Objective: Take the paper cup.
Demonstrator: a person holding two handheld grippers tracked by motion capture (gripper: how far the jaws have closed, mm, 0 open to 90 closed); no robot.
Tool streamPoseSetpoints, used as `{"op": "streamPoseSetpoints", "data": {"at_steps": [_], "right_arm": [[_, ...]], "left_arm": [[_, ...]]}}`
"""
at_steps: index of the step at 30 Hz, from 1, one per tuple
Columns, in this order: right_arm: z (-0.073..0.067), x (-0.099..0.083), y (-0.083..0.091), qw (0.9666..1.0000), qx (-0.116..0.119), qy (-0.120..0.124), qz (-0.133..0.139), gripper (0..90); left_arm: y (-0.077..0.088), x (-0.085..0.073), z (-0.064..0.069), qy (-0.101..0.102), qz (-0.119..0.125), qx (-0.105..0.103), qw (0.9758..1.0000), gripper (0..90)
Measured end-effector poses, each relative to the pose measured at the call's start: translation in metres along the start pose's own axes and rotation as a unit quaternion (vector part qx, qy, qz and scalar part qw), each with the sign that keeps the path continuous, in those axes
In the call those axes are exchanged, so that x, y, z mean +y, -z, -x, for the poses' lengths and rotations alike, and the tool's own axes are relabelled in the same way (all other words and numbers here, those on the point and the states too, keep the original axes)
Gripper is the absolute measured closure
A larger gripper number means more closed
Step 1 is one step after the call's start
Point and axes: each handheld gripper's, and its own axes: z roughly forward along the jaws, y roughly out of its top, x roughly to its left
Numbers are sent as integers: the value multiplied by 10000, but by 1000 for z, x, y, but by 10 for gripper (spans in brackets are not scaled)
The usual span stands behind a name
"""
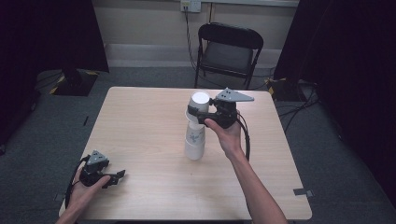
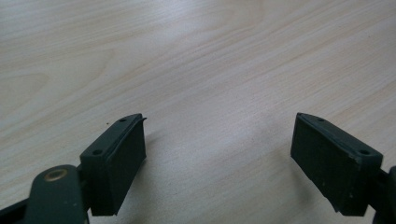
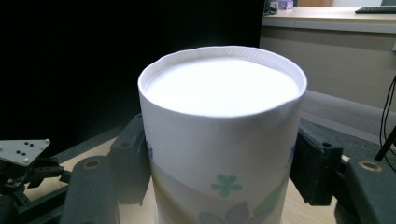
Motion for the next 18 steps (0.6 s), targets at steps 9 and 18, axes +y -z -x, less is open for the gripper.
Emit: {"op": "streamPoseSetpoints", "data": {"at_steps": [9, 18], "right_arm": [[-2, 5, 15, 9999, 92, -82, 35, 337], [-6, 6, 39, 10000, 19, -45, 39, 338]], "left_arm": [[8, 5, 3, -12, 300, -72, 9995, 215], [13, 10, 8, -53, 483, -194, 9986, 231]]}}
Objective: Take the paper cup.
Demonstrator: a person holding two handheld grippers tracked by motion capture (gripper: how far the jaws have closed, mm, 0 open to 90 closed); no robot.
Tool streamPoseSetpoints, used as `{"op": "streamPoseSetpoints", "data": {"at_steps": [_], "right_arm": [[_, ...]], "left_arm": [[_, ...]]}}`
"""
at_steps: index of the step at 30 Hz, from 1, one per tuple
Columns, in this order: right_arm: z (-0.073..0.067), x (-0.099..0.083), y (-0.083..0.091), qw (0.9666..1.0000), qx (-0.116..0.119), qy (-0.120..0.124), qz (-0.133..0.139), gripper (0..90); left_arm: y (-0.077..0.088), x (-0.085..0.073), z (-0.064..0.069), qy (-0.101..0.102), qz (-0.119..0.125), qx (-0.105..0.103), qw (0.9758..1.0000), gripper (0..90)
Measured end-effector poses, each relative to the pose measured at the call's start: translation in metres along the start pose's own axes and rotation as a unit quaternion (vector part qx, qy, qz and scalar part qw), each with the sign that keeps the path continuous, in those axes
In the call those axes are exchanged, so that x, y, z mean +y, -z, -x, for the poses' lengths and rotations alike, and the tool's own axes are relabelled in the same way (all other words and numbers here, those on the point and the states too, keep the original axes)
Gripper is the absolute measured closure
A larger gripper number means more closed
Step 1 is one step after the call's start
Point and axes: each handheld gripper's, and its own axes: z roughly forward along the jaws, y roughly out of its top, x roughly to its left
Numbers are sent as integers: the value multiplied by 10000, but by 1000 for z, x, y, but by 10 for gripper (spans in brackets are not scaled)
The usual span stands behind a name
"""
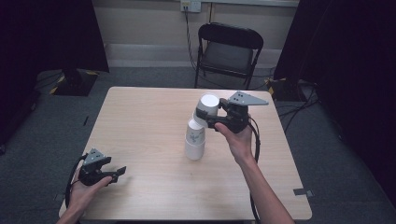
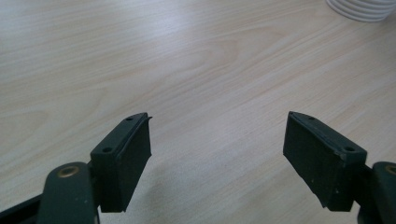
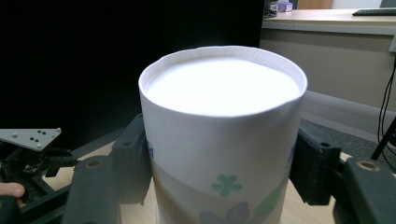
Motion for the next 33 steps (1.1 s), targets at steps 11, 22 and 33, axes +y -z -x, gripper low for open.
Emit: {"op": "streamPoseSetpoints", "data": {"at_steps": [11, 22, 33], "right_arm": [[-6, -18, 23, 9996, 136, -210, -126, 339], [-18, -48, 36, 9964, 293, -641, -475, 339], [-27, -75, 32, 9921, 582, -935, -598, 338]], "left_arm": [[11, 9, 12, -240, 460, -127, 9986, 286], [13, 13, 23, -299, 510, -310, 9978, 284], [9, 20, 43, -571, 386, -514, 9963, 308]]}}
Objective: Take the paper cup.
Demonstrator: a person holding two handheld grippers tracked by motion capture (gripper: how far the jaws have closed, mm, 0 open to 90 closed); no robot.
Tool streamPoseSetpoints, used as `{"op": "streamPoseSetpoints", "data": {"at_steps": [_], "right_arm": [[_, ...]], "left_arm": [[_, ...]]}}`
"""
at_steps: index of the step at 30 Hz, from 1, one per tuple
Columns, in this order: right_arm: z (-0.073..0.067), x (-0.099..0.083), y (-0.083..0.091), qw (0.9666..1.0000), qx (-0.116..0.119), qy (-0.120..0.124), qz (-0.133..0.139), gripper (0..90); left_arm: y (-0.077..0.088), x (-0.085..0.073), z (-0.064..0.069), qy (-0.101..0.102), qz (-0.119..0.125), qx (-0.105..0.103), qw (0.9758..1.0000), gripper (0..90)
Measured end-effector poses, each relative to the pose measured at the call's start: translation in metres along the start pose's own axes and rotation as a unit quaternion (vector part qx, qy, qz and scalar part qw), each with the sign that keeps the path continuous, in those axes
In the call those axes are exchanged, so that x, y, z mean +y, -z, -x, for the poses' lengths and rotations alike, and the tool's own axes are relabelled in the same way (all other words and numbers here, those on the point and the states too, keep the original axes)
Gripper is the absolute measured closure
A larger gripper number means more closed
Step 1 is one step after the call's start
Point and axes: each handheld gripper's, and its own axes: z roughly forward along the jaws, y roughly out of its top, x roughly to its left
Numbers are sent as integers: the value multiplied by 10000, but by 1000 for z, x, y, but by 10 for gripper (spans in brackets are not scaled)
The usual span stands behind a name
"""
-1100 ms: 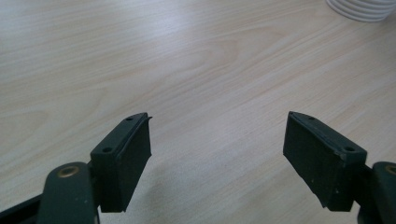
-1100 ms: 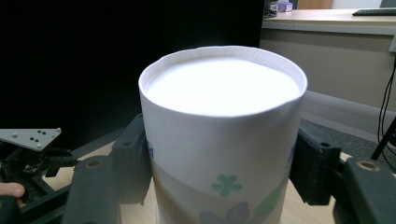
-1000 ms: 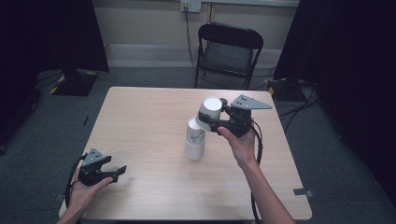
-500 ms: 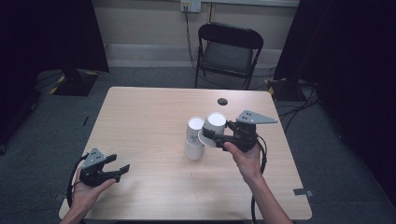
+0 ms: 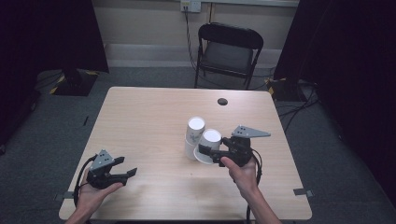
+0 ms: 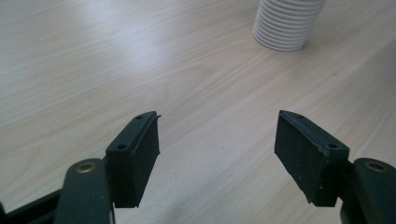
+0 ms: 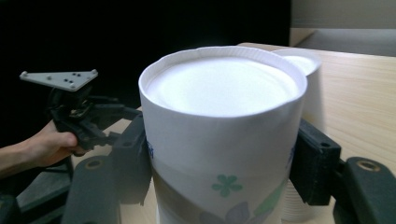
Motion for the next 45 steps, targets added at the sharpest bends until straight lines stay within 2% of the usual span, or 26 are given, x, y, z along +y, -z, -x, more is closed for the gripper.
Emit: {"op": "streamPoseSetpoints", "data": {"at_steps": [2, 7, 11, 16, 20, 26, 30, 34, 41, 45], "right_arm": [[-2, -4, -5, 9999, 76, 57, -47, 338], [-7, -9, -14, 9997, 203, -28, -141, 338], [-11, -11, -20, 9992, 333, -153, -156, 338], [-14, -11, -24, 9990, 278, -311, -168, 339], [-13, -16, -29, 9983, 267, -485, -169, 340], [-14, -24, -43, 9969, 364, -645, -247, 343], [-20, -26, -46, 9968, 419, -636, -251, 344], [-26, -27, -47, 9976, 441, -492, -222, 344], [-31, -29, -51, 9958, 636, -603, -250, 344], [-35, -31, -55, 9952, 734, -553, -328, 345]], "left_arm": [[0, 4, 7, -137, 35, -13, 9999, 314], [-3, 16, 24, -573, 61, -104, 9983, 333], [-12, 31, 37, -694, 136, -280, 9971, 333], [-23, 49, 51, -729, 337, -440, 9958, 323], [-33, 57, 62, -723, 509, -621, 9941, 348], [-36, 58, 76, -875, 697, -744, 9909, 399], [-33, 55, 78, -939, 862, -627, 9899, 447], [-38, 49, 83, -1065, 821, -666, 9887, 494], [-46, 47, 91, -1235, 956, -702, 9852, 506], [-51, 46, 95, -1318, 1022, -657, 9838, 495]]}}
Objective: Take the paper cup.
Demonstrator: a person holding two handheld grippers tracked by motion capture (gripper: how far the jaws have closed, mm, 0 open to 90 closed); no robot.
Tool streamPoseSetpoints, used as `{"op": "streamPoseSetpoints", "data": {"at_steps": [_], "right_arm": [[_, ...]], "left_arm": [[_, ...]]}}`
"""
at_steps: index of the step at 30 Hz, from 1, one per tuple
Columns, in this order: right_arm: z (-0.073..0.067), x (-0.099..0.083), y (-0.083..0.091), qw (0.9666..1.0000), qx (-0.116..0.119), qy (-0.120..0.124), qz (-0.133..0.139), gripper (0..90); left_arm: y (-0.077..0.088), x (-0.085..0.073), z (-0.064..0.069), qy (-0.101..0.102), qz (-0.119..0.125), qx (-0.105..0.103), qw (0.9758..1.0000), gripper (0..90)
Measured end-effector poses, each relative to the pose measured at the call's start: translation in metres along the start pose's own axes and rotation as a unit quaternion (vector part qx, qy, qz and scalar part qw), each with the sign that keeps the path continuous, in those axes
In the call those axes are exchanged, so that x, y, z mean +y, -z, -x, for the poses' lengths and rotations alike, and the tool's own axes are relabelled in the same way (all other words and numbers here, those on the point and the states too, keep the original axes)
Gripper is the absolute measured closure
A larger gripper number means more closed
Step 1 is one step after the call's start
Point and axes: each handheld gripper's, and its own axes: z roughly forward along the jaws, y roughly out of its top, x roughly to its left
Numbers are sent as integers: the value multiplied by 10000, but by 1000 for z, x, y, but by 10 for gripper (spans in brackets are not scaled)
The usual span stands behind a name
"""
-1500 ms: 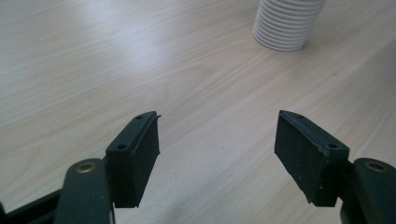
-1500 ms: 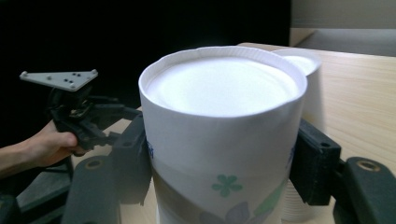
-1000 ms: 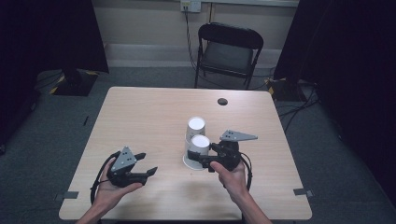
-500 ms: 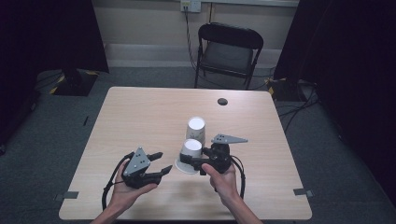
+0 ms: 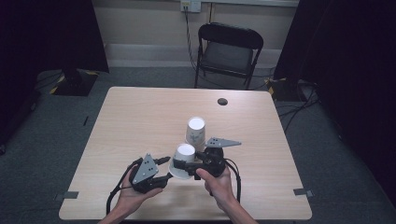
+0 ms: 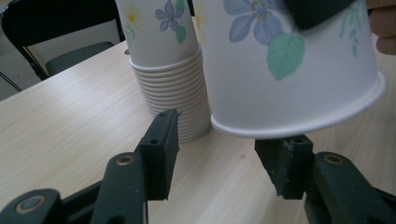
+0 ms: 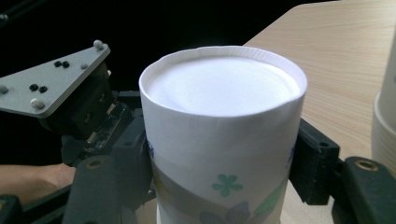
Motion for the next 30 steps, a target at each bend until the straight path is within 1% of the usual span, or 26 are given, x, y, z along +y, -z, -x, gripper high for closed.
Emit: {"op": "streamPoseSetpoints", "data": {"at_steps": [1, 2, 3, 4, 7, 8, 9, 10, 11, 12, 13, 14, 15, 17, 19, 20, 23, 24, 25, 26, 28, 29, 30], "right_arm": [[-2, 0, 0, 10000, 1, 40, -18, 344], [-2, 0, -1, 10000, 10, 38, -21, 344], [-2, -1, -2, 10000, 10, 23, -33, 344], [-2, -1, -2, 10000, 10, 23, -33, 344], [-2, -1, -3, 10000, 72, -14, -48, 345], [-2, -2, -4, 9999, 95, -31, -85, 346], [-2, -2, -5, 9999, 91, -66, -100, 346], [-1, -2, -5, 9997, 65, -141, -163, 347], [2, -3, -6, 9993, 68, -276, -241, 350], [2, -3, -6, 9993, 68, -276, -241, 350], [3, -4, -6, 9991, 85, -331, -254, 350], [5, -4, -6, 9986, 115, -447, -269, 351], [7, -5, -6, 9980, 159, -554, -267, 351], [11, -5, -6, 9967, 230, -729, -269, 351], [13, -6, -6, 9959, 264, -816, -285, 347], [13, -7, -7, 9956, 232, -849, -330, 339], [15, -9, -8, 9947, 294, -906, -376, 313], [15, -9, -9, 9947, 317, -903, -384, 306], [13, -9, -10, 9949, 319, -875, -377, 299], [12, -9, -10, 9955, 318, -816, -365, 292], [10, -8, -11, 9964, 315, -683, -386, 276], [7, -6, -10, 9971, 332, -546, -412, 259], [7, -6, -10, 9971, 332, -546, -412, 259]], "left_arm": [[0, 0, 0, -36, -42, 6, 10000, 496], [0, -1, 1, -31, -8, 31, 10000, 506], [1, 0, 2, -71, 37, 23, 10000, 539], [1, 0, 2, -81, 35, 4, 10000, 539], [3, 0, 4, -46, 57, 0, 10000, 585], [3, 1, 4, -77, 49, 13, 10000, 600], [2, 1, 5, -158, -26, 4, 9999, 602], [2, 1, 6, -180, -92, 21, 9998, 603], [1, 1, 6, -180, -108, 26, 9998, 610], [1, 1, 6, -190, -127, 7, 9997, 610], [0, 0, 7, -198, -120, 18, 9997, 617], [1, 1, 8, -197, -82, 21, 9998, 623], [1, 1, 8, -243, -86, 13, 9997, 655], [2, 2, 8, -225, -123, 70, 9996, 691], [0, 1, 8, -179, -165, 117, 9996, 729], [1, 1, 8, -178, -160, 158, 9996, 758], [3, 1, 5, -154, -158, 178, 9996, 813], [4, 1, 5, -165, -170, 199, 9995, 829], [4, 1, 4, -140, -171, 175, 9996, 841], [4, 1, 4, -76, -127, 172, 9997, 853], [5, 1, 2, -43, -106, 131, 9998, 860], [6, 1, 2, -46, -109, 129, 9998, 866], [6, 1, 1, -37, -127, 109, 9999, 866]]}}
